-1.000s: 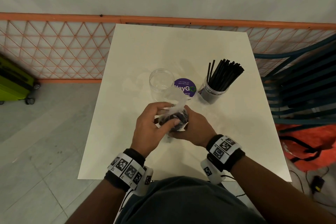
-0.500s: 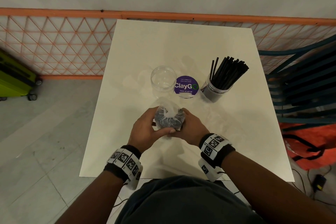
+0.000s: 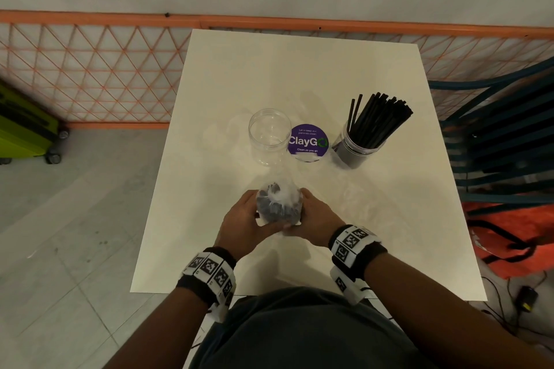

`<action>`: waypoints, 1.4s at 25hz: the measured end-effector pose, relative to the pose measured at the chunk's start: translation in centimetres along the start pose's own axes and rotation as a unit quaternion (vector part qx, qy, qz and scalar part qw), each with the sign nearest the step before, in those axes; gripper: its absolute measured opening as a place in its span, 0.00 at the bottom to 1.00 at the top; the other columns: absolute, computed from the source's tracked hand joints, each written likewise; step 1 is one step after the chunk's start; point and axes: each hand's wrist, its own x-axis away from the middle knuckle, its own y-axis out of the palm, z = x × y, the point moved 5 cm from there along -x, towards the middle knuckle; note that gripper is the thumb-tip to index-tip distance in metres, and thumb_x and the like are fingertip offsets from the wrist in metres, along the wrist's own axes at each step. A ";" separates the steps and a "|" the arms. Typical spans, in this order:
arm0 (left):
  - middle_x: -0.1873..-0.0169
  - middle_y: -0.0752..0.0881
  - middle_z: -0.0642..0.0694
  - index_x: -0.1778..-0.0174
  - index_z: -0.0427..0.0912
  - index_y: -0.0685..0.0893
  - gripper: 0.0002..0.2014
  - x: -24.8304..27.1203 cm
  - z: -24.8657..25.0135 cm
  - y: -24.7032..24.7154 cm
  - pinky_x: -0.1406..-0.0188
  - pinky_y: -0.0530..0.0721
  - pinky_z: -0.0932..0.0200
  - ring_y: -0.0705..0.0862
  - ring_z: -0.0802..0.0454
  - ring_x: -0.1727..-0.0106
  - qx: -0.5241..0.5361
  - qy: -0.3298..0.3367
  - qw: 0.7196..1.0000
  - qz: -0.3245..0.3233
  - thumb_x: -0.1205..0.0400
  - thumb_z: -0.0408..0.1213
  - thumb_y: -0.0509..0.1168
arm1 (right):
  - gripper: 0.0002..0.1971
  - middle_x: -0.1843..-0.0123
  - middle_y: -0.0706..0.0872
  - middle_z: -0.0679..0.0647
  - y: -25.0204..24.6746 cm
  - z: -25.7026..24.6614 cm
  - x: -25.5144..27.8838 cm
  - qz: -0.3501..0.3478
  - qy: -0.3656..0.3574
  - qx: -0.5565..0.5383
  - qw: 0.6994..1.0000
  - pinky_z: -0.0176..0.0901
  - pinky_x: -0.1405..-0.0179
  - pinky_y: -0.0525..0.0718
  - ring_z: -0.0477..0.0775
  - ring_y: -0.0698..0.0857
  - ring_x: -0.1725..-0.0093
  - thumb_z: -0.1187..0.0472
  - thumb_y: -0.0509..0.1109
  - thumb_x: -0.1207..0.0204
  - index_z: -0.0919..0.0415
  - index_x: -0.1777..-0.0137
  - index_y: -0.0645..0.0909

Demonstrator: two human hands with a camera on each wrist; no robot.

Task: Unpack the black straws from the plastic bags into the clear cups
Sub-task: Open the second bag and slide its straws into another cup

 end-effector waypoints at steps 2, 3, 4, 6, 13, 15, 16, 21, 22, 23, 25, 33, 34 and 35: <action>0.43 0.86 0.52 0.35 0.48 0.83 0.34 -0.1 -0.3 0.5 0.52 0.90 0.56 0.87 0.56 0.50 -0.025 0.000 1.000 -0.010 0.33 0.64 0.76 | 0.40 0.29 0.76 0.53 -0.2 -0.1 0.4 -0.005 0.012 -0.009 1.000 0.50 0.31 0.77 0.58 0.80 0.34 0.48 0.81 0.32 0.52 0.22 0.68; 0.43 0.86 0.52 0.35 0.48 0.83 0.35 -0.2 -0.5 0.5 0.52 0.90 0.58 0.87 0.56 0.49 -0.023 0.003 1.000 -0.001 0.32 0.65 0.74 | 0.40 0.29 0.77 0.53 -0.5 -0.2 0.5 0.007 0.012 -0.022 1.000 0.49 0.32 0.78 0.57 0.81 0.34 0.47 0.80 0.32 0.53 0.22 0.68; 0.43 0.87 0.52 0.35 0.47 0.83 0.35 -0.2 -0.6 0.4 0.53 0.90 0.59 0.87 0.55 0.49 -0.019 0.002 1.000 0.006 0.32 0.66 0.74 | 0.39 0.30 0.79 0.53 -0.6 -0.3 0.5 0.014 0.012 -0.028 0.999 0.50 0.33 0.79 0.57 0.82 0.35 0.46 0.80 0.32 0.53 0.23 0.69; 0.44 0.89 0.50 0.35 0.48 0.84 0.35 -0.2 -0.8 0.5 0.52 0.89 0.57 0.88 0.52 0.48 -0.043 -0.018 0.999 0.000 0.32 0.67 0.72 | 0.39 0.29 0.79 0.53 -0.3 -0.1 0.3 -0.005 0.022 -0.011 1.000 0.49 0.32 0.78 0.57 0.81 0.34 0.45 0.80 0.32 0.53 0.24 0.70; 0.42 0.88 0.50 0.36 0.50 0.83 0.36 -1.0 -1.5 1.6 0.53 0.84 0.53 0.86 0.46 0.44 -0.232 -0.070 0.967 -0.084 0.30 0.73 0.62 | 0.55 0.25 0.70 0.32 -2.4 -1.2 1.2 0.012 -0.066 -0.138 0.988 0.32 0.26 0.71 0.30 0.71 0.27 0.48 0.89 0.46 0.43 0.21 0.61; 0.38 0.86 0.50 0.32 0.51 0.81 0.37 -1.0 -1.9 2.4 0.52 0.84 0.53 0.84 0.46 0.41 -0.252 -0.065 0.959 -0.116 0.30 0.73 0.61 | 0.52 0.29 0.71 0.26 -2.7 -2.1 1.3 0.043 -0.079 -0.179 0.980 0.29 0.30 0.72 0.26 0.73 0.31 0.43 0.88 0.47 0.36 0.24 0.62; 0.36 0.85 0.50 0.31 0.53 0.80 0.37 -0.9 -2.0 2.7 0.50 0.85 0.52 0.84 0.47 0.39 -0.257 -0.065 0.956 -0.129 0.30 0.73 0.63 | 0.47 0.33 0.73 0.25 -2.5 -2.2 1.1 0.052 -0.069 -0.156 0.984 0.31 0.32 0.74 0.26 0.75 0.34 0.39 0.85 0.47 0.32 0.28 0.64; 0.30 0.77 0.57 0.22 0.53 0.67 0.48 -0.1 -1.1 2.0 0.38 0.79 0.66 0.77 0.58 0.33 -0.051 -0.081 0.990 -0.105 0.36 0.57 0.83 | 0.35 0.47 0.83 0.36 -1.3 -0.5 0.7 0.061 -0.003 -0.128 0.990 0.41 0.39 0.81 0.42 0.82 0.46 0.50 0.86 0.38 0.46 0.30 0.76; 0.30 0.77 0.58 0.22 0.52 0.67 0.47 0.1 -0.8 1.7 0.39 0.74 0.74 0.77 0.61 0.32 -0.020 -0.059 0.994 -0.095 0.34 0.53 0.83 | 0.35 0.47 0.84 0.39 -1.1 -0.2 0.7 0.058 0.009 -0.133 0.989 0.40 0.40 0.81 0.42 0.83 0.46 0.51 0.86 0.38 0.47 0.32 0.77; 0.29 0.78 0.57 0.22 0.51 0.67 0.45 0.5 -0.3 1.5 0.38 0.72 0.78 0.76 0.63 0.32 -0.014 -0.031 0.995 -0.089 0.32 0.52 0.82 | 0.33 0.48 0.84 0.39 -0.9 0.0 0.7 0.056 0.016 -0.139 0.989 0.38 0.43 0.81 0.41 0.83 0.48 0.51 0.86 0.39 0.46 0.33 0.78; 0.30 0.80 0.55 0.23 0.48 0.70 0.39 1.0 0.7 1.4 0.35 0.73 0.75 0.78 0.63 0.32 -0.017 0.003 0.997 -0.080 0.28 0.54 0.78 | 0.29 0.51 0.84 0.40 -0.4 0.1 0.5 0.044 0.020 -0.127 0.991 0.34 0.48 0.79 0.38 0.82 0.52 0.52 0.86 0.38 0.48 0.37 0.81; 0.33 0.80 0.65 0.26 0.65 0.68 0.47 1.1 2.8 0.2 0.33 0.79 0.61 0.80 0.61 0.33 0.049 -0.077 0.995 0.029 0.40 0.60 0.83 | 0.24 0.47 0.85 0.43 0.5 0.3 -0.4 0.025 0.012 -0.029 0.999 0.33 0.46 0.74 0.44 0.80 0.50 0.51 0.78 0.28 0.53 0.34 0.79; 0.33 0.78 0.69 0.25 0.69 0.66 0.51 1.0 3.5 -0.3 0.32 0.79 0.61 0.79 0.62 0.32 0.072 -0.090 0.993 0.039 0.42 0.57 0.85 | 0.26 0.44 0.84 0.45 0.4 0.0 -0.4 0.027 0.002 -0.040 0.999 0.36 0.44 0.74 0.45 0.79 0.46 0.52 0.78 0.28 0.53 0.30 0.77; 0.31 0.76 0.70 0.23 0.71 0.63 0.54 0.7 4.1 -0.8 0.31 0.78 0.60 0.78 0.63 0.30 0.076 -0.097 0.991 0.042 0.43 0.56 0.86 | 0.28 0.42 0.82 0.44 0.4 -0.4 -0.3 0.028 -0.008 -0.054 0.998 0.38 0.42 0.75 0.44 0.78 0.45 0.53 0.78 0.28 0.53 0.28 0.75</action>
